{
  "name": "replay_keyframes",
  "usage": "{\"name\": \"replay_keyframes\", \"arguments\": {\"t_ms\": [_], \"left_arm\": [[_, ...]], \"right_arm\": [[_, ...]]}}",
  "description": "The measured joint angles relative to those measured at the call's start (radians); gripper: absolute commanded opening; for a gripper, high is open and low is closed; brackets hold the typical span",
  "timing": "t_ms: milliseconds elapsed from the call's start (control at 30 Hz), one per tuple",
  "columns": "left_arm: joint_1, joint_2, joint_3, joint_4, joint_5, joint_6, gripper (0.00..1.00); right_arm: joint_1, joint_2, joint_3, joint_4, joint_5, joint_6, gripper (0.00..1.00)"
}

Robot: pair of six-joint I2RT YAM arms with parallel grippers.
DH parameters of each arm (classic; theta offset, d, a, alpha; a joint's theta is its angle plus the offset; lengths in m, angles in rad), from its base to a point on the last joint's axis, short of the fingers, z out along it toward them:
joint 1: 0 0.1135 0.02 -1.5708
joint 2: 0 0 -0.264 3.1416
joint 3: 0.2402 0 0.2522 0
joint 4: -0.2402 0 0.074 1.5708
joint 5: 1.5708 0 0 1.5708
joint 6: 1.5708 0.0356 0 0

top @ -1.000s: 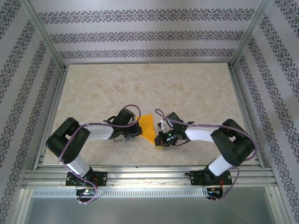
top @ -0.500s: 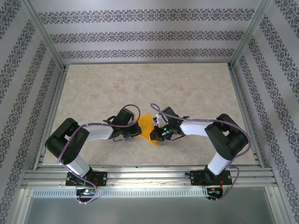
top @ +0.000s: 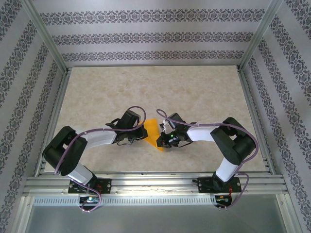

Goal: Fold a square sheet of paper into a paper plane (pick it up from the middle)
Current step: Third fold the triangle at the center of the table.

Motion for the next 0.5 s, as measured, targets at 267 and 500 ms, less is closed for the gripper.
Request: {"name": "replay_keyframes", "arguments": {"t_ms": [267, 500], "left_arm": [[-0.078, 0.064, -0.034, 0.156, 0.009, -0.077, 0.07], [-0.074, 0.103, -0.093, 0.262, -0.008, -0.115, 0.08]], "right_arm": [[0.0, 0.0, 0.0, 0.0, 0.0, 0.0, 0.0], [0.0, 0.0, 0.0, 0.0, 0.0, 0.0, 0.0]]}}
